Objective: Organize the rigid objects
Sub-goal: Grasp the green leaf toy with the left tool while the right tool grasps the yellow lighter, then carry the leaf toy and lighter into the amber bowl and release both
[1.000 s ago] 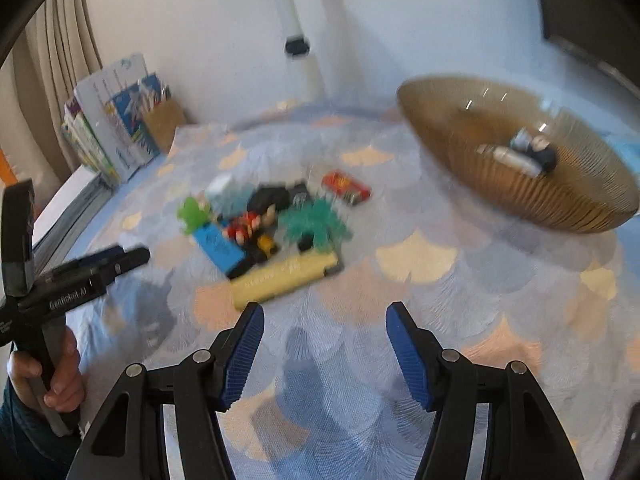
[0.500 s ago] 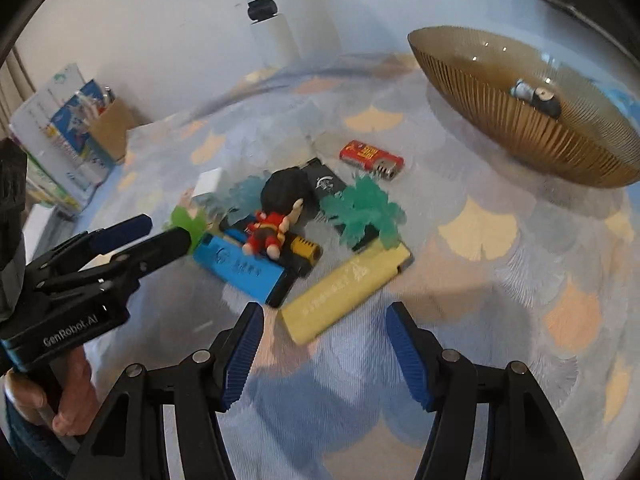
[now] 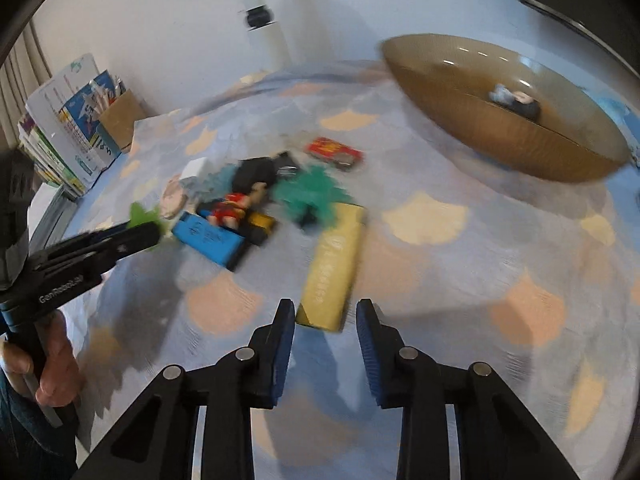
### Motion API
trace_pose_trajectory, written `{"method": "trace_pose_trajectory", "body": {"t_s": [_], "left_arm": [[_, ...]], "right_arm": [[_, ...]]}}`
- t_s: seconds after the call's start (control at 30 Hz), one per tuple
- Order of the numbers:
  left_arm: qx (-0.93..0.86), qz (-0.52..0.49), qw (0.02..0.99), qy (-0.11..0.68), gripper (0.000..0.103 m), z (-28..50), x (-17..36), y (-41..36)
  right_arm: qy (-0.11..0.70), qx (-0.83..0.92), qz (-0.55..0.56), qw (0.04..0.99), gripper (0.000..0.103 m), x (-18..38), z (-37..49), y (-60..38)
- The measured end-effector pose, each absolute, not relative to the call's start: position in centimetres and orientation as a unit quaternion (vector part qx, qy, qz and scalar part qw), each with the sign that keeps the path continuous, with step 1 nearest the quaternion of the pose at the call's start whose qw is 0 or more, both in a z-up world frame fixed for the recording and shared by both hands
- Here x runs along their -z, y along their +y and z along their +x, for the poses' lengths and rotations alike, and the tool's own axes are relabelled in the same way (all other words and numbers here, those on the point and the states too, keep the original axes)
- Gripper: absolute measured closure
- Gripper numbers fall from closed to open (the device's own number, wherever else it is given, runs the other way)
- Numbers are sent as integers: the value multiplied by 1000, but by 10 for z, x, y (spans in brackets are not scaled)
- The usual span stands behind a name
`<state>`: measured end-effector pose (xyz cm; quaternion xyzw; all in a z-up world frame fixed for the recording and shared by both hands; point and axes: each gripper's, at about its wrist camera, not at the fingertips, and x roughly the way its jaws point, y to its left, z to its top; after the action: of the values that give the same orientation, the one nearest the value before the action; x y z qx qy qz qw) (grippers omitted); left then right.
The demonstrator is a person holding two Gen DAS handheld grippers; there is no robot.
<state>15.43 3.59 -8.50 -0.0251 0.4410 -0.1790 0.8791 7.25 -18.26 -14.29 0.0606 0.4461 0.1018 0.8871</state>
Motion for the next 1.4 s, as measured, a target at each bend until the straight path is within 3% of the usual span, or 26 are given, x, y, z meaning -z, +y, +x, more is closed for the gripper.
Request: {"method": "trace_pose_trajectory", "body": {"t_s": [0.1,0.27,0.43,0.5,0.57,1.1,1.4], "left_arm": [[186,-45,878,439,78,142,86,37],[182,-49,879,439,78,131,87,33],[174,-51,881,438,78,123,86,34],[168,-49,882,437,78,122,86,33],[168,-52,884,433,78,119,86,32],[201,-49,885,418,78,101,72,-22],[254,-9,913,320,78,121,-24,-88]], "right_arm": [[458,-114,93,877,72,143,70,-206],[465,-148,61,870,48,134,78,-198],[463,-167,-13,870,48,137,97,-176],[452,-161,-51,876,60,139,100,-165],[438,-157,-92,880,80,141,98,-152],[432,-187,-5,882,80,132,28,-202],[332,-151,23,931,80,41,41,-267]]}}
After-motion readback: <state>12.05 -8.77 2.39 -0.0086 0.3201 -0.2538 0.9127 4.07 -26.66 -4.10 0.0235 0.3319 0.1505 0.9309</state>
